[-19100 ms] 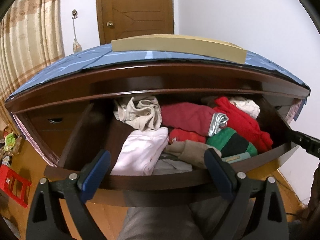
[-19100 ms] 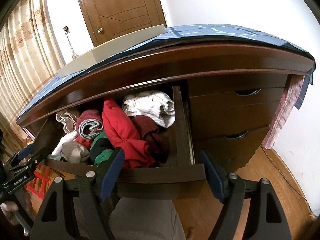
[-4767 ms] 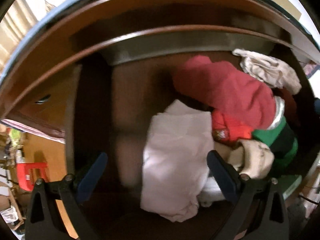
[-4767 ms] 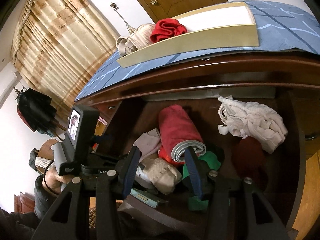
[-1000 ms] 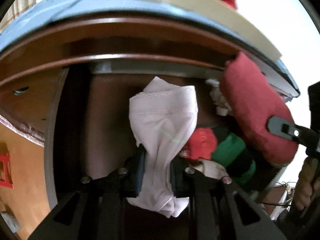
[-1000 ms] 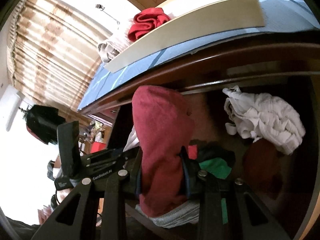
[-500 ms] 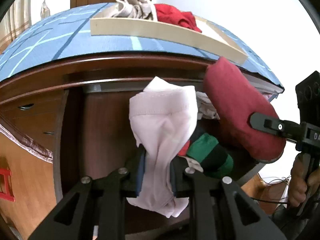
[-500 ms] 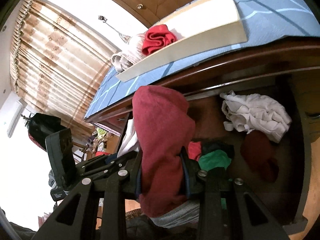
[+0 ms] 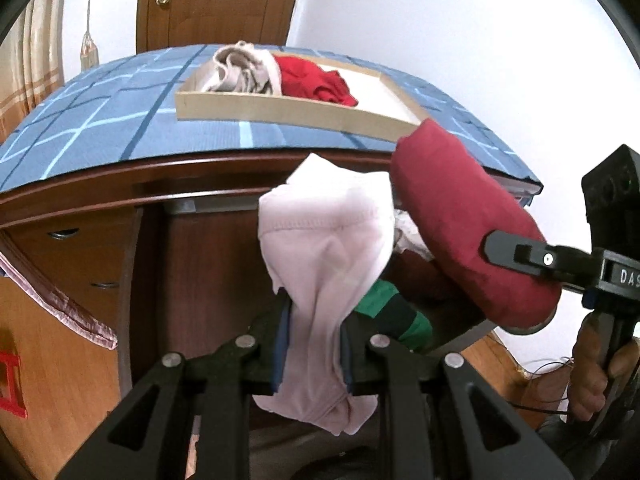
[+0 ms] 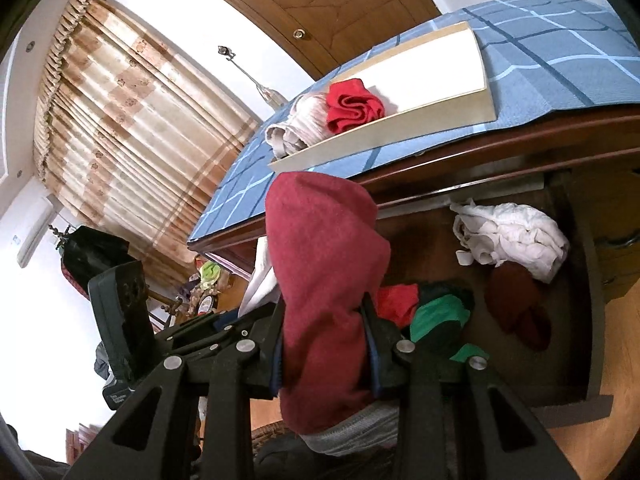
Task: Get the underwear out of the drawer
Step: 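Lift the pink and dark red underwear up toward the white tray with both tools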
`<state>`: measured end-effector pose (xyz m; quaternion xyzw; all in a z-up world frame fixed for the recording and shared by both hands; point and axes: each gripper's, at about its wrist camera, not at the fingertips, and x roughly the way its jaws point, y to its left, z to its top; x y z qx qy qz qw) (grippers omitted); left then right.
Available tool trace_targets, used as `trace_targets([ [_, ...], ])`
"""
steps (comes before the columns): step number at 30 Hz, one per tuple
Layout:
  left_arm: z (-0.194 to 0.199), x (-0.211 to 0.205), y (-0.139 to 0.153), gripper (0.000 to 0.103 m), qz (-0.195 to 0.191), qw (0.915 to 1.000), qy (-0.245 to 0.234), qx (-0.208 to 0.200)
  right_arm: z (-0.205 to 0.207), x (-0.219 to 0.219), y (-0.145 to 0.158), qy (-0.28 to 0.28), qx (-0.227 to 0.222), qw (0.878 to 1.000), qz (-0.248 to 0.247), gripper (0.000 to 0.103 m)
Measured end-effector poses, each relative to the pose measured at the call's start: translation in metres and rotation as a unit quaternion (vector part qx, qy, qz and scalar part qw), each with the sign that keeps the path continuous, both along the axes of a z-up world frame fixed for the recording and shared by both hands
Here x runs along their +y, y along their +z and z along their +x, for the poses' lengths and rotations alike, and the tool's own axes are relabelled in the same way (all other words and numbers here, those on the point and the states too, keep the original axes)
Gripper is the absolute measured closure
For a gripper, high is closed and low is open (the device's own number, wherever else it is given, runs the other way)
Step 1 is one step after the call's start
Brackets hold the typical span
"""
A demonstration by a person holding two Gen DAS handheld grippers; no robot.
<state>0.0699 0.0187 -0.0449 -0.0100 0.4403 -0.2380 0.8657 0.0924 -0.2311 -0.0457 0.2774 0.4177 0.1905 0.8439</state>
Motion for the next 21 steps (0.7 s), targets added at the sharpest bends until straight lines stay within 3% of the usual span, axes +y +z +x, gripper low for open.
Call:
trace_targets([
  [15,-0.015,-0.016,0.020,0.084,0.014,0.9991,-0.017,-0.036,-0.017,-0.003,0.014,-0.015,-0.025,1.000,0.005,0.069],
  [21,-0.013,-0.026,0.032,0.084,0.023,0.9979,-0.020,-0.057,-0.017,-0.009,0.025,-0.034,-0.046,0.998,-0.014,0.069],
])
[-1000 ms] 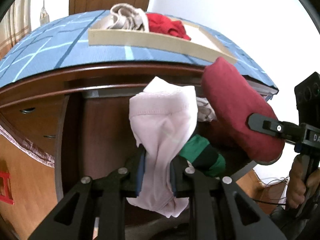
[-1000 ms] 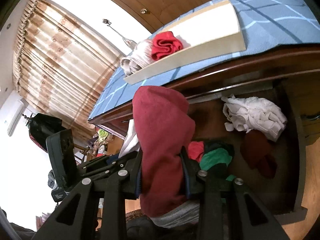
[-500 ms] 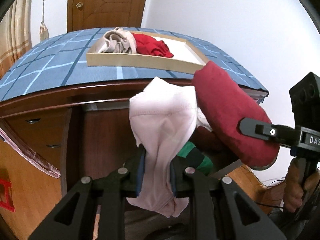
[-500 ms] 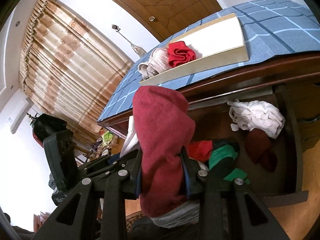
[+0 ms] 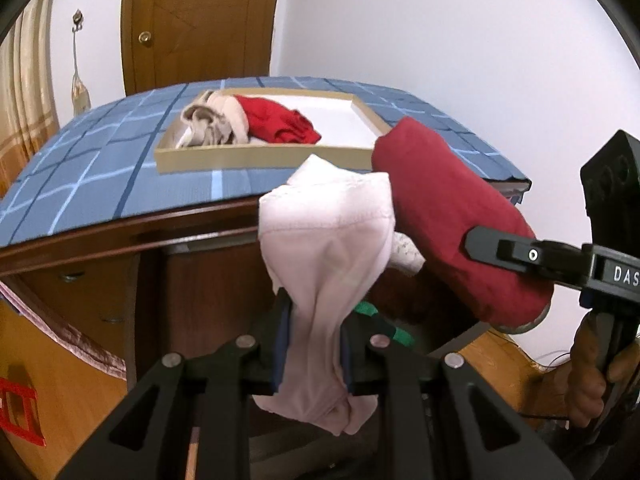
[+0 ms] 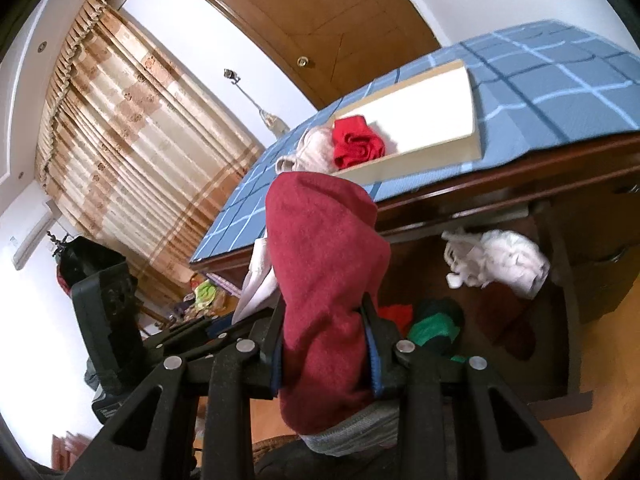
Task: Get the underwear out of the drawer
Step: 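Lift the pink and dark red underwear up toward the white tray with both tools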
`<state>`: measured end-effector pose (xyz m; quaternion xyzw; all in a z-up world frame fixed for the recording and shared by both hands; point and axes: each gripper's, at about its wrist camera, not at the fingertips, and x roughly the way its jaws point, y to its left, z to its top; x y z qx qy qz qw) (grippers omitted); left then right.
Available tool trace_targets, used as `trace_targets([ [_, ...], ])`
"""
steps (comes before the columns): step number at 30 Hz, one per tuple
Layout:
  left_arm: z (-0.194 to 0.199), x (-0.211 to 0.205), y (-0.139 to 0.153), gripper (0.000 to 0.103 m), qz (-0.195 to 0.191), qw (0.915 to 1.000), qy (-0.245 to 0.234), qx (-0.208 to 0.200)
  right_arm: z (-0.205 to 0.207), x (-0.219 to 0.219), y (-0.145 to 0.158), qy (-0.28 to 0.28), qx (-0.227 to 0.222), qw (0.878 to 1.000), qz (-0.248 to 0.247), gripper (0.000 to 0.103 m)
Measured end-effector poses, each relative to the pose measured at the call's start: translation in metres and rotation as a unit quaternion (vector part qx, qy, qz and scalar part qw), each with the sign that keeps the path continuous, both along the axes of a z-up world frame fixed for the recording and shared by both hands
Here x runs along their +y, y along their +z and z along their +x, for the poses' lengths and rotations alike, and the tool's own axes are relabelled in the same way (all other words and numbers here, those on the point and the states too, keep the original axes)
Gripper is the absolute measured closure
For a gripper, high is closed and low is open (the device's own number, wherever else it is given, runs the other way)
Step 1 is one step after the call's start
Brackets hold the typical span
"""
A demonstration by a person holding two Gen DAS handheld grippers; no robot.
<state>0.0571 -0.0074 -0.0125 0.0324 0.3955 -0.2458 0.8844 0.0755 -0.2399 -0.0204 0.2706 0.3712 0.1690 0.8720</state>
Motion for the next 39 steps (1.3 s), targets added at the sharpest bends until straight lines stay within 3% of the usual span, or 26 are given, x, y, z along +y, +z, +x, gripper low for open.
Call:
trace_targets([
  [16,0.012,-0.020,0.031,0.084,0.009,0.9989,-0.013,-0.045,0.007,-0.007,0.032,-0.037,-0.041,0.998,-0.015,0.069],
  [28,0.023,-0.025,0.039,0.084,-0.008,0.9988,-0.013,-0.048,0.010,-0.022,0.035,-0.070,-0.043,0.997,-0.003,0.069],
  [39,0.059,-0.040,0.041,0.084,-0.028,0.9988,-0.010,-0.038,0.045,-0.040,0.033,-0.117,-0.024,0.993,0.006,0.069],
])
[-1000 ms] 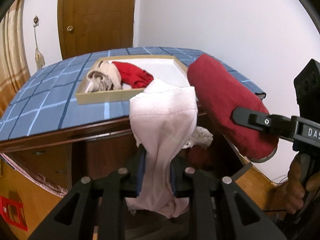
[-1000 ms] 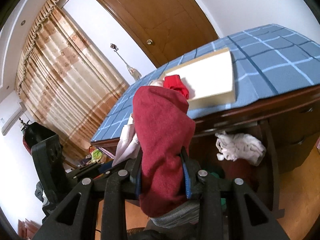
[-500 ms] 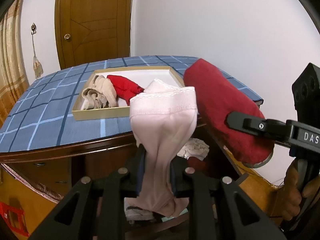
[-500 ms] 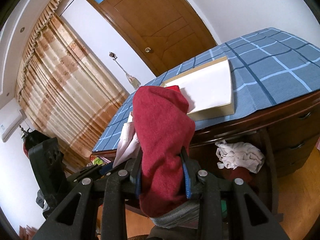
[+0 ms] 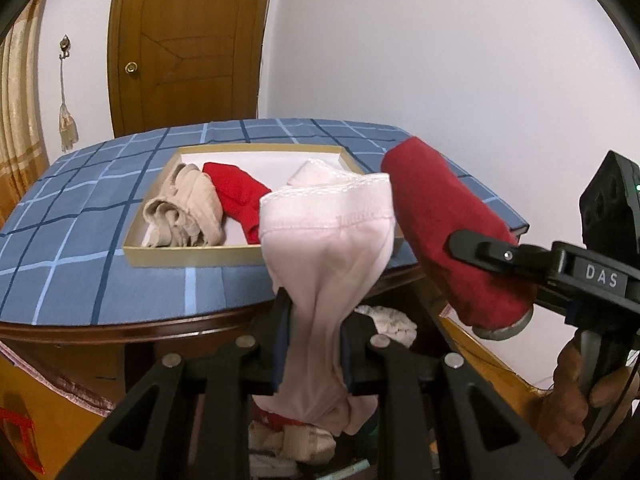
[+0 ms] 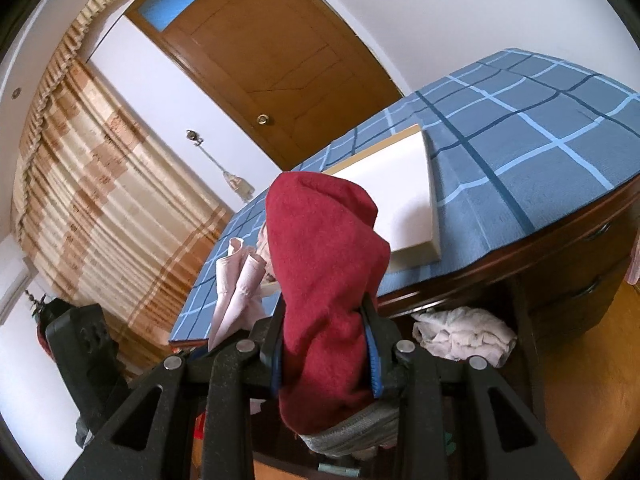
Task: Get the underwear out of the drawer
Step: 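Lift the pink and dark red underwear up toward the white tray with both tools, then lower the pink underwear into the tray while the right tool lowers the dark red underwear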
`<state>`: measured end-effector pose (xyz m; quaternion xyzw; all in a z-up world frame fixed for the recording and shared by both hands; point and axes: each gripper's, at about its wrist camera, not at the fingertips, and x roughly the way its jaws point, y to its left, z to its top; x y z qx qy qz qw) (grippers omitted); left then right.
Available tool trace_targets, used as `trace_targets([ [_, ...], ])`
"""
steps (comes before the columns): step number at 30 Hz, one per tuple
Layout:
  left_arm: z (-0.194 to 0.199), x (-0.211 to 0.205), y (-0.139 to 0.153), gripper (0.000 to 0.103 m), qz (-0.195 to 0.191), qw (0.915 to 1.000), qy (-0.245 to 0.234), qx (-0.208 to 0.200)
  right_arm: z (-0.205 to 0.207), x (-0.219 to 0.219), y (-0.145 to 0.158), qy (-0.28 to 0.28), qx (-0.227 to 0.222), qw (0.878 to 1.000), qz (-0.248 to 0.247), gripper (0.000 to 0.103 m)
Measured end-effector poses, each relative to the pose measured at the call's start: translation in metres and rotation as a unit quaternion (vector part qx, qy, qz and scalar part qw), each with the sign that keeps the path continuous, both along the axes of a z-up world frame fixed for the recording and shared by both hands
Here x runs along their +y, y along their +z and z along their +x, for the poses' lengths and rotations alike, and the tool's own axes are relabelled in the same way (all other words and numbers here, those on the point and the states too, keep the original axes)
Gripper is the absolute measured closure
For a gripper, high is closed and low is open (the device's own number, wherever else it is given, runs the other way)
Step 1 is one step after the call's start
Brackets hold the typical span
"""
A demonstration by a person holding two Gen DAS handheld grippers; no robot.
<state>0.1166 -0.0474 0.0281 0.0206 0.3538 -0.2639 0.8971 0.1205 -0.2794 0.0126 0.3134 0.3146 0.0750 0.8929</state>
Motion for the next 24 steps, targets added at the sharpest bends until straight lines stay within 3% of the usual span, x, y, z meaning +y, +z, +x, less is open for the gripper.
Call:
trace_targets([
  [17,0.091,-0.051,0.010,0.083,-0.009,0.9998,0.019,-0.002,0.085,-0.023,-0.004,-0.067,0.011,0.998,-0.005,0.069],
  [24,0.126,-0.075,-0.007,0.083,-0.005,0.9989,0.042,0.019,0.116,-0.022,-0.018,-0.093,0.030,0.995,-0.031,0.069],
])
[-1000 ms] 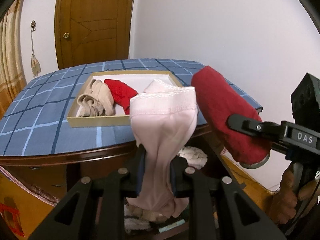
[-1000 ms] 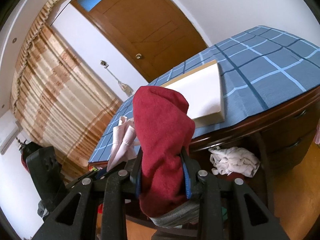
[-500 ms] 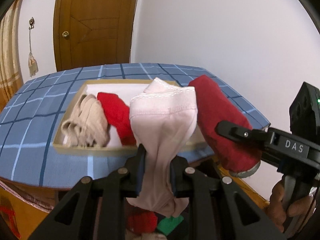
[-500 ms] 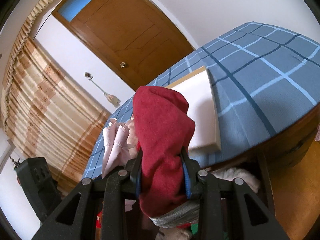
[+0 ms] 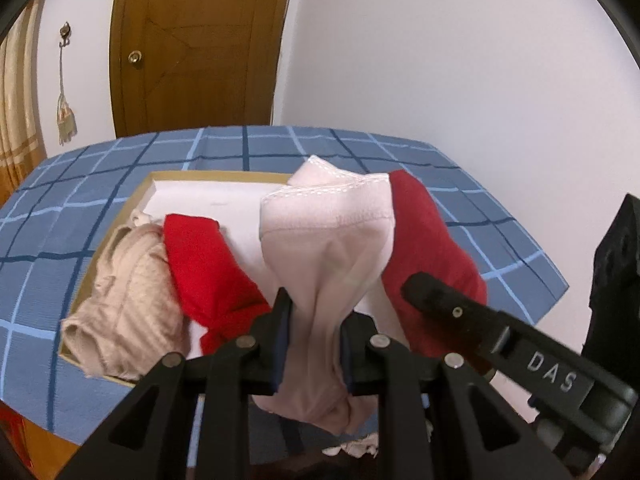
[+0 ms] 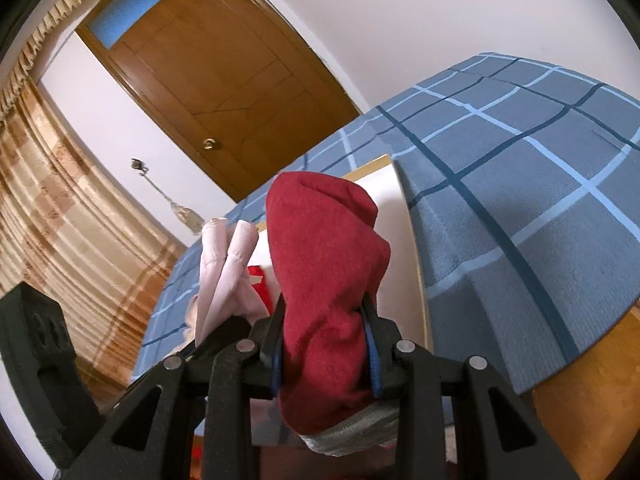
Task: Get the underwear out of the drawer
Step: 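Lower the pink underwear into the tray while the right tool lowers the dark red underwear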
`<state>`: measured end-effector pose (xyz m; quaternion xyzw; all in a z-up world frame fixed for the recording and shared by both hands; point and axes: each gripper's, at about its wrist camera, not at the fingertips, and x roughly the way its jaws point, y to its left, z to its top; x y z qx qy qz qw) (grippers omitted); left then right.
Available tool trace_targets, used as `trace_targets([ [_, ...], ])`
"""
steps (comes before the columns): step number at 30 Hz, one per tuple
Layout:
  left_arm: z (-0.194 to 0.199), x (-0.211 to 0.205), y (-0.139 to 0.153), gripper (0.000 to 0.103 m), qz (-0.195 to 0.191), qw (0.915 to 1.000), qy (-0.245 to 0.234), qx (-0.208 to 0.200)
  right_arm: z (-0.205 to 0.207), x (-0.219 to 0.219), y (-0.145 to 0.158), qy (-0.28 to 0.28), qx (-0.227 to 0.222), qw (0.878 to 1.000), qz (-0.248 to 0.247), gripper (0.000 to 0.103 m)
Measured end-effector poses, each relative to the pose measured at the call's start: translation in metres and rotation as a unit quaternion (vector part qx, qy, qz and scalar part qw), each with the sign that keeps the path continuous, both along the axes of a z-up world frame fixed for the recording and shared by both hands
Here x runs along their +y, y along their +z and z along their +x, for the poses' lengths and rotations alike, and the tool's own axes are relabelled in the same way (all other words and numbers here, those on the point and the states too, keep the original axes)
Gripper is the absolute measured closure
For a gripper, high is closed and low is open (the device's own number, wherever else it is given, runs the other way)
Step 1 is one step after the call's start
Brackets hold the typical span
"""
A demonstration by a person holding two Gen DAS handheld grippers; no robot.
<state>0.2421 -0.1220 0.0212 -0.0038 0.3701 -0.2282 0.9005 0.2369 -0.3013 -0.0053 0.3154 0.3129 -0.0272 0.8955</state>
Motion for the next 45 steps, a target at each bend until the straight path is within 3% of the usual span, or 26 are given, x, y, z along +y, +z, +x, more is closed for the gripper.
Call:
trace_targets([
  [9,0.018,-0.014,-0.020,0.084,0.014,0.9998,0.008,0.011,0.023,-0.001,-0.013,-0.005,0.016,1.000,-0.011,0.069],
  [16,0.025,-0.024,-0.031,0.083,0.046,0.9989,0.008,-0.004,0.037,-0.004,-0.031,-0.009,0.027,0.999,0.015,0.068],
  [21,0.029,-0.031,-0.034,0.083,0.061,0.9981,0.003,-0.012,0.043,-0.004,-0.034,-0.012,0.021,1.000,-0.009,0.069],
  [29,0.023,-0.037,-0.041,0.084,0.087,0.9944,0.030,-0.053,0.059,0.002,-0.033,0.058,0.036,0.994,-0.088,0.072],
  [41,0.021,-0.057,-0.047,0.085,0.117,0.9896,0.058,-0.059,0.080,-0.007,-0.035,0.159,0.054,0.975,-0.142,0.076],
  [45,0.025,-0.069,-0.049,0.074,0.117,0.9904,0.059,-0.045,0.085,-0.014,-0.035,0.183,0.058,0.971,-0.142,0.076],
])
